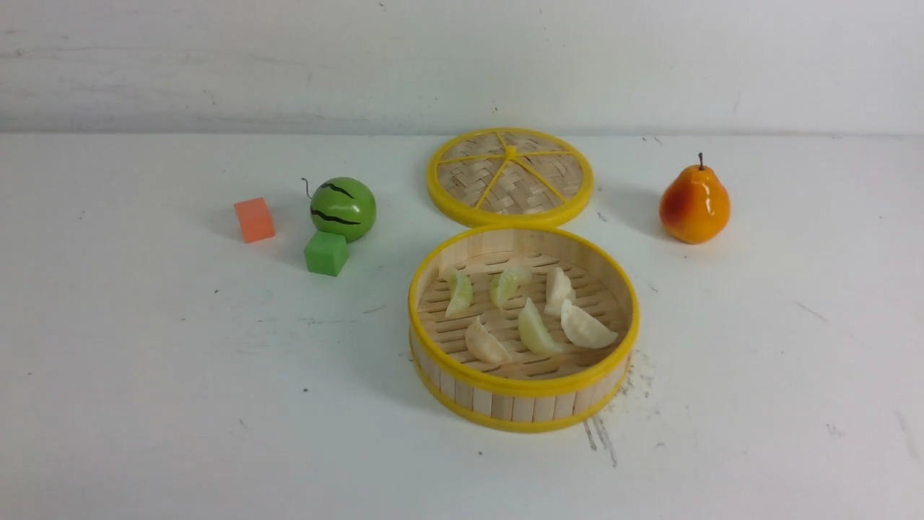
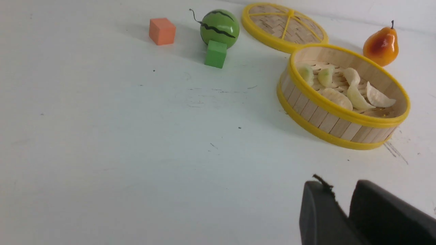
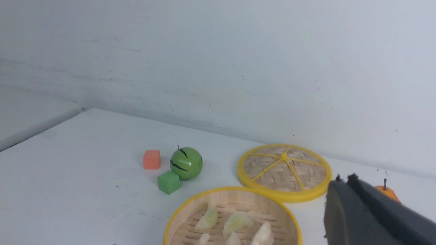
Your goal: Put the dumplings into the steamer on the white table.
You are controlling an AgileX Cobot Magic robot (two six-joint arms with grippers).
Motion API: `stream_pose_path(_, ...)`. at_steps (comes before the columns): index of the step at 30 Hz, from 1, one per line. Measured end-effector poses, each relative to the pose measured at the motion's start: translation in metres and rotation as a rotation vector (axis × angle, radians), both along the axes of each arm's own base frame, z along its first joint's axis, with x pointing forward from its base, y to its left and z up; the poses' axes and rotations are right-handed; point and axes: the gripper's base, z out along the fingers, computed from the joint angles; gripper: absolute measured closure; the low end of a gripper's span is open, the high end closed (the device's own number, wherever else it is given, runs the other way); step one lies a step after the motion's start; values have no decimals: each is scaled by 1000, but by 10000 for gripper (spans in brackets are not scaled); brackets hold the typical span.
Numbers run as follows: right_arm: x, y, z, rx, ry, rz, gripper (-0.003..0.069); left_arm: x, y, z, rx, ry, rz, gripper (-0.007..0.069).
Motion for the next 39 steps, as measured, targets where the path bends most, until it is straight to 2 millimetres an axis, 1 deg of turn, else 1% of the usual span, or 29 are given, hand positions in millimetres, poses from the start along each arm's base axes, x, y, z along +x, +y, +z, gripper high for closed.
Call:
stream_pose_path(15, -1, -1, 0, 0, -3, 0, 666, 1, -1, 0, -6, -17, -6, 481)
stream_pose_path(18, -1, -1, -5, -35, -14, -11, 667, 1, -1, 0, -6, -17, -6, 480)
stream_pose_path(20, 0, -3, -19, -82, -4, -31, 667, 1, -1, 0, -6, -17, -6, 480)
stream_pose_path(21, 0, -4, -21, -88, -5, -36, 667, 1, -1, 0, -6, -17, -6, 480)
stream_pose_path(22, 0, -6, -31, -103, 10, -55, 667, 1, -1, 0, -6, -17, -6, 480)
stream_pose_path(23, -1, -10, -52, -107, 51, -96, 667, 1, -1, 0, -7, -16, -7, 480)
stream_pose_path(24, -3, -13, -63, -103, 68, -122, 667, 1, -1, 0, -7, -16, -7, 480)
stream_pose_path(27, -12, -25, -111, -100, 133, -227, 666, 1, -1, 0, -7, -16, -7, 480)
stream_pose_path(28, -14, -27, -123, -103, 154, -255, 666, 1, -1, 0, -7, -16, -7, 480)
stream_pose_path(29, -19, -31, -140, -94, 161, -298, 666, 1, -1, 0, -8, -17, -7, 479)
stream_pose_path(31, -23, -36, -160, -73, 180, -354, 666, 1, -1, 0, -8, -17, -7, 477)
stream_pose_path(32, -26, -39, -174, -53, 197, -401, 666, 1, -1, 0, -8, -17, -7, 476)
stream_pose_path(35, -29, -44, -192, -18, 218, -496, 664, 1, -2, 0, -7, -16, -7, 472)
stream_pose_path(39, -30, -47, -199, -9, 256, -544, 666, 2, -2, 0, -7, -17, -7, 470)
